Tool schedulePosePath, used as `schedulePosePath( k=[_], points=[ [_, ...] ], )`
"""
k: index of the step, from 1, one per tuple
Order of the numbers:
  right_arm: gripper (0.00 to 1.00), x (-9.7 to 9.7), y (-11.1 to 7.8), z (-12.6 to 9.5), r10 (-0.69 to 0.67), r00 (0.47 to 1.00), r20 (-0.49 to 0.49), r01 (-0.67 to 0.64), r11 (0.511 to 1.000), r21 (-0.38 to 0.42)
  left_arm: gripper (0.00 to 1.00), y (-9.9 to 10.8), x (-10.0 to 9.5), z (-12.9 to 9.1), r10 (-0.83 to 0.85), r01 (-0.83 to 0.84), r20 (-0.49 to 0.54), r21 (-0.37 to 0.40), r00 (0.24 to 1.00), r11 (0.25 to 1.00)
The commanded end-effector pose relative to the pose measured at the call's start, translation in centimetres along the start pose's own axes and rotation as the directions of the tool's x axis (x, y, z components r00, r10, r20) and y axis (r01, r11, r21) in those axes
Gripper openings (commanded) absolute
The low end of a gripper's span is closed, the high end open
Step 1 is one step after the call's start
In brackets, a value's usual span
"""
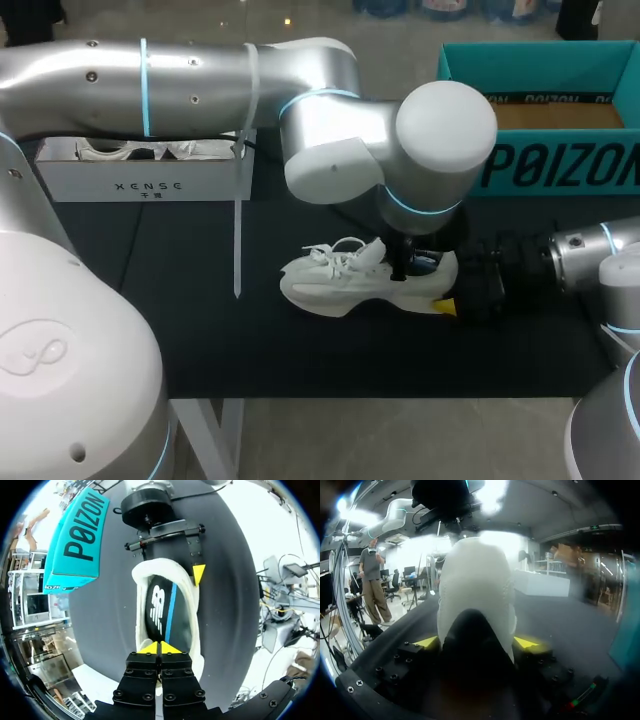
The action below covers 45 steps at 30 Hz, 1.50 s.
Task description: Take the shoe out of the shoebox, open the shoe tongue, remove and reinsert the insole, then place the shoe into the shoebox
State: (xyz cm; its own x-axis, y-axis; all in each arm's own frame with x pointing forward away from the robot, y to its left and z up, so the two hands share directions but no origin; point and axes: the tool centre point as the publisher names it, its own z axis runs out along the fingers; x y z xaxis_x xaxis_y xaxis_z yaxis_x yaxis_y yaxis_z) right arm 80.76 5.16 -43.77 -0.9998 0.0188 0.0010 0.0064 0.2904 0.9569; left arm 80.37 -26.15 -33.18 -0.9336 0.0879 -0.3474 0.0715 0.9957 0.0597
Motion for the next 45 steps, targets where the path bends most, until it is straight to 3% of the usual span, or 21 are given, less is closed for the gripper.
schedulePosePath(
  k=[1, 9, 21, 24, 30, 34, 45],
  points=[
    [0.0, 0.0, -0.5, 0.4, 0.001, 1.0, 0.0, -0.001, 1.0, 0.002, 0.0, 1.1, 0.2, -2.2, -0.021, 0.021, 0.032, 0.019, 0.999, 1.0],
    [0.0, 0.0, -0.5, 0.4, 0.001, 1.0, 0.0, -0.001, 1.0, 0.002, 0.0, 1.0, 0.8, -3.8, -0.043, 0.039, 0.067, 0.057, 0.997, 0.998],
    [0.0, 0.0, -0.5, 0.4, 0.001, 1.0, 0.0, -0.001, 1.0, 0.002, 0.0, -0.9, 1.1, -1.2, -0.024, 0.024, 0.001, 0.069, 1.0, 0.997],
    [0.0, 0.0, -0.5, 0.4, 0.001, 1.0, 0.0, -0.001, 1.0, 0.002, 0.18, -1.5, 1.0, -0.5, -0.016, 0.017, -0.012, 0.076, 1.0, 0.997],
    [0.0, 0.0, -0.5, 0.4, 0.001, 1.0, 0.0, -0.001, 1.0, 0.002, 0.28, -2.9, 1.0, 0.2, 0.006, -0.004, -0.029, 0.083, 1.0, 0.997],
    [0.0, 0.0, -0.5, 0.4, 0.001, 1.0, 0.0, -0.001, 1.0, 0.002, 0.22, -3.6, 1.1, 0.4, 0.023, -0.02, -0.032, 0.084, 0.999, 0.996],
    [0.0, 0.0, -0.5, 0.4, 0.001, 1.0, 0.0, -0.001, 1.0, 0.002, 0.11, -3.0, 0.7, 2.2, 0.012, -0.009, -0.06, 0.056, 0.998, 0.998]
  ],
)
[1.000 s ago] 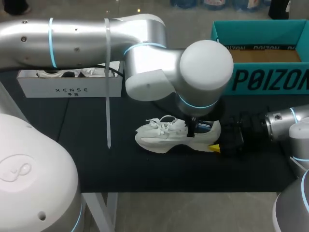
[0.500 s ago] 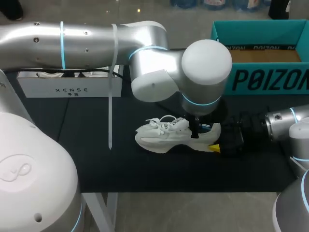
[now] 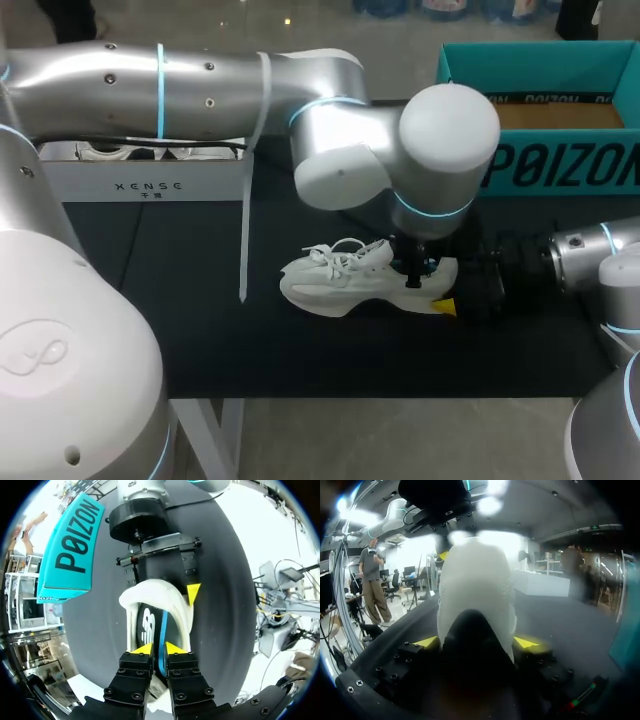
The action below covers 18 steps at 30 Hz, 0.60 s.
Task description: Take the shoe out of the shoebox, open the shoe tongue, remove and reinsert the insole, then place the shoe into the shoebox
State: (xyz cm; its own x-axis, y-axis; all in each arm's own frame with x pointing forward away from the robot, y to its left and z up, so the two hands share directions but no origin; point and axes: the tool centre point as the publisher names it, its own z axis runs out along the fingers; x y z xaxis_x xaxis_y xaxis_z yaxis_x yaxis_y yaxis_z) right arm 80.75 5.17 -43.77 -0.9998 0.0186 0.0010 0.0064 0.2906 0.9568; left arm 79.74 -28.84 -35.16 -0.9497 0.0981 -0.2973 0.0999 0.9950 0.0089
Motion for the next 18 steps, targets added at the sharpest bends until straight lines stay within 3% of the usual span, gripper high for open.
schedulePosePath(
  k=[1, 6, 8, 12, 18],
  points=[
    [0.0, 0.0, -0.5, 0.4, 0.001, 1.0, 0.0, -0.001, 1.0, 0.002, 0.09, -0.2, -0.4, 0.7, -0.002, 0.002, -0.008, -0.002, 1.0, 1.0],
    [0.0, 0.0, -0.5, 0.4, 0.001, 1.0, 0.0, -0.001, 1.0, 0.002, 0.06, -0.5, -0.7, 1.2, 0.003, -0.004, -0.005, -0.013, 1.0, 1.0],
    [0.0, 0.0, -0.5, 0.4, 0.001, 1.0, 0.0, -0.001, 1.0, 0.002, 0.0, -0.6, -0.8, 1.6, 0.004, -0.004, -0.01, -0.017, 1.0, 1.0],
    [0.0, 0.0, -0.5, 0.4, 0.001, 1.0, 0.0, -0.001, 1.0, 0.002, 0.0, -0.6, -0.8, 1.9, 0.003, -0.003, -0.016, -0.019, 1.0, 1.0],
    [0.0, 0.0, -0.5, 0.4, 0.001, 1.0, 0.0, -0.001, 1.0, 0.002, 0.0, 0.0, -0.9, 0.3, -0.041, 0.041, 0.019, -0.008, 0.999, 0.999]
  ],
)
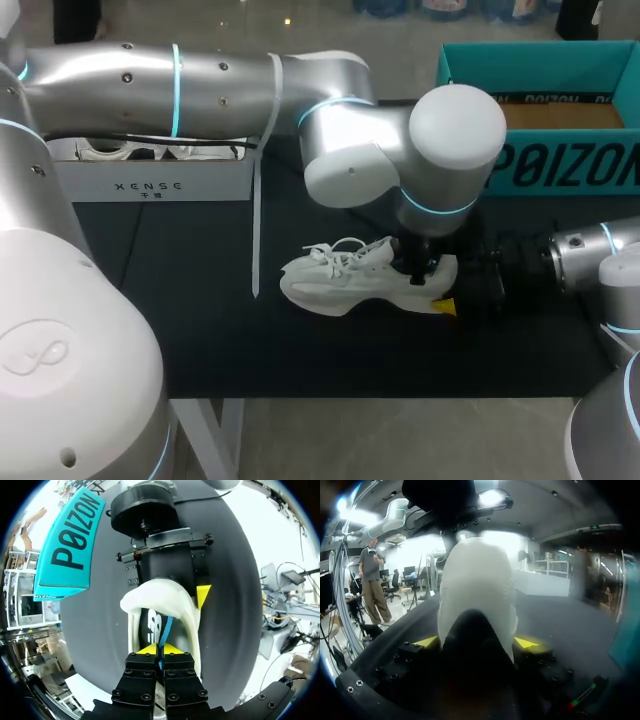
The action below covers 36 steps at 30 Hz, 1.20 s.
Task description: Take the shoe out of the shoebox, open the shoe tongue, remove and reinsert the insole, then place the shoe into the shoebox
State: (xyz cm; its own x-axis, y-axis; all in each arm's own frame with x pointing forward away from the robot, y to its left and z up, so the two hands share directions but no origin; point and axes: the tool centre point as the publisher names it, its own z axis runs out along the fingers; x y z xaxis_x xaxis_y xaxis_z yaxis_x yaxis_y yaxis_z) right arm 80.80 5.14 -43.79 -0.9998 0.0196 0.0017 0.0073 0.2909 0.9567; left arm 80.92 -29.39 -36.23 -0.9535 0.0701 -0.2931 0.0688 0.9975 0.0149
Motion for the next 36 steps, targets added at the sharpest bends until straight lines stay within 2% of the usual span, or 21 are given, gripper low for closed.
schedulePosePath(
  k=[1, 14, 20, 23, 29, 36],
  points=[
    [0.0, 0.0, -0.4, 0.4, 0.0, 1.0, -0.001, 0.0, 1.0, 0.002, 0.0, 0.6, -0.1, -1.5, -0.019, 0.018, 0.035, 0.009, 0.999, 1.0],
    [0.0, 0.0, -0.4, 0.4, 0.0, 1.0, -0.001, 0.0, 1.0, 0.002, 0.0, 2.0, 0.8, -6.6, -0.076, 0.065, 0.111, 0.101, 0.991, 0.993],
    [0.0, 0.0, -0.4, 0.4, 0.0, 1.0, -0.001, 0.0, 1.0, 0.002, 0.0, 3.3, 1.2, -7.8, -0.135, 0.117, 0.132, 0.135, 0.982, 0.984],
    [0.0, 0.0, -0.4, 0.4, 0.0, 1.0, -0.001, 0.0, 1.0, 0.002, 0.0, 3.3, 1.3, -8.2, -0.148, 0.127, 0.134, 0.155, 0.98, 0.98],
    [0.0, 0.0, -0.4, 0.4, 0.0, 1.0, -0.001, 0.0, 1.0, 0.002, 0.0, 1.2, 1.2, -8.1, -0.133, 0.106, 0.143, 0.184, 0.981, 0.977],
    [0.0, 0.0, -0.4, 0.4, 0.0, 1.0, -0.001, 0.0, 1.0, 0.002, 0.0, -2.2, 1.0, -6.5, -0.123, 0.095, 0.107, 0.233, 0.987, 0.968]
  ],
)
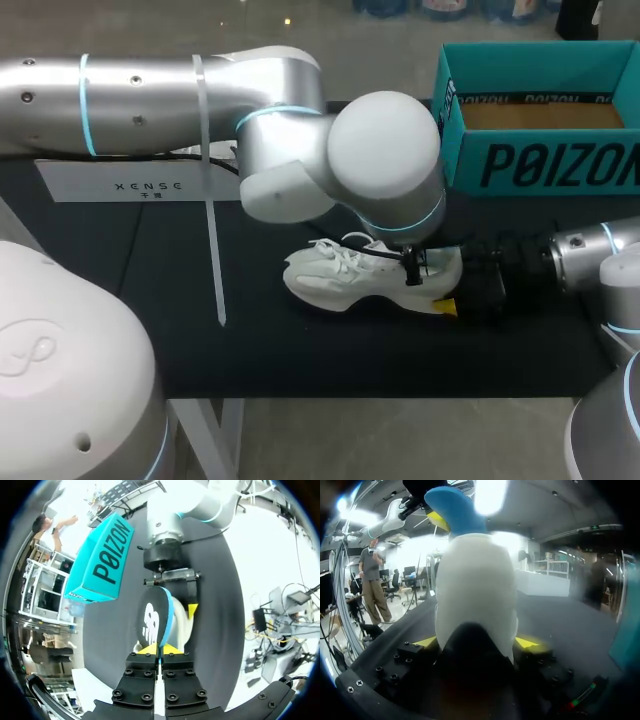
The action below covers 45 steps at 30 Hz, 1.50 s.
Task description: Take the shoe out of the shoebox, open the shoe tongue, remove and reinsert the insole, then place the shoe into the shoebox
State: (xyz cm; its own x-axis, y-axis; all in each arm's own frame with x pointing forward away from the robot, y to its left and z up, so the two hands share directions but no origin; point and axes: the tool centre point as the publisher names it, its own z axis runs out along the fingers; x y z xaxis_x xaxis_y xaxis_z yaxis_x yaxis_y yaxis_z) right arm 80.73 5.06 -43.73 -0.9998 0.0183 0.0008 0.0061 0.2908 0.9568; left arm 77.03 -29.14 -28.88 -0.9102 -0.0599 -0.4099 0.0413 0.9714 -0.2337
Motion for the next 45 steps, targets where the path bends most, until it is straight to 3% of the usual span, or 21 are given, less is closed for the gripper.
schedulePosePath(
  k=[1, 6, 10, 16, 17, 19, 20, 21, 32, 38, 42, 45],
  points=[
    [0.0, 0.0, -0.5, 0.5, 0.001, 1.0, 0.0, -0.001, 1.0, 0.002, 0.0, -2.2, 0.0, 2.5, 0.003, -0.003, -0.03, 0.008, 1.0, 1.0],
    [0.0, 0.0, -0.5, 0.5, 0.001, 1.0, 0.0, -0.001, 1.0, 0.002, 0.0, -3.7, -0.1, 3.0, 0.004, -0.002, -0.034, 0.052, 0.999, 0.999],
    [0.0, 0.0, -0.5, 0.5, 0.001, 1.0, 0.0, -0.001, 1.0, 0.002, 0.0, -4.7, -0.2, 2.0, 0.0, 0.002, -0.017, 0.099, 1.0, 0.995],
    [0.0, 0.0, -0.5, 0.5, 0.001, 1.0, 0.0, -0.001, 1.0, 0.002, 0.0, -4.3, -0.3, 1.2, -0.014, 0.015, -0.003, 0.101, 1.0, 0.995],
    [0.0, 0.0, -0.5, 0.5, 0.001, 1.0, 0.0, -0.001, 1.0, 0.002, 0.1, -4.2, -0.3, 1.3, -0.015, 0.016, -0.005, 0.097, 1.0, 0.995],
    [0.0, 0.0, -0.5, 0.5, 0.001, 1.0, 0.0, -0.001, 1.0, 0.002, 0.69, -3.7, -0.2, 1.4, -0.03, 0.03, -0.007, 0.09, 1.0, 0.995],
    [0.0, 0.0, -0.5, 0.5, 0.001, 1.0, 0.0, -0.001, 1.0, 0.002, 0.93, -3.5, -0.2, 1.3, -0.039, 0.039, -0.007, 0.09, 0.999, 0.995],
    [0.0, 0.0, -0.5, 0.5, 0.001, 1.0, 0.0, -0.001, 1.0, 0.002, 1.0, -3.1, -0.2, 1.3, -0.051, 0.051, -0.003, 0.092, 0.999, 0.994],
    [0.0, 0.0, -0.5, 0.5, 0.001, 1.0, 0.0, -0.001, 1.0, 0.002, 0.96, -0.7, -0.2, 2.1, -0.111, 0.112, -0.011, 0.091, 0.994, 0.99],
    [0.0, 0.0, -0.5, 0.5, 0.001, 1.0, 0.0, -0.001, 1.0, 0.002, 0.79, -0.5, -0.4, 2.9, -0.122, 0.123, -0.016, 0.104, 0.992, 0.987],
    [0.0, 0.0, -0.5, 0.5, 0.001, 1.0, 0.0, -0.001, 1.0, 0.002, 0.53, -1.1, -0.4, 3.4, -0.117, 0.118, -0.015, 0.112, 0.993, 0.987],
    [0.0, 0.0, -0.5, 0.5, 0.001, 1.0, 0.0, -0.001, 1.0, 0.002, 0.48, -1.4, -0.5, 3.8, -0.114, 0.116, -0.018, 0.118, 0.993, 0.986]
  ],
)
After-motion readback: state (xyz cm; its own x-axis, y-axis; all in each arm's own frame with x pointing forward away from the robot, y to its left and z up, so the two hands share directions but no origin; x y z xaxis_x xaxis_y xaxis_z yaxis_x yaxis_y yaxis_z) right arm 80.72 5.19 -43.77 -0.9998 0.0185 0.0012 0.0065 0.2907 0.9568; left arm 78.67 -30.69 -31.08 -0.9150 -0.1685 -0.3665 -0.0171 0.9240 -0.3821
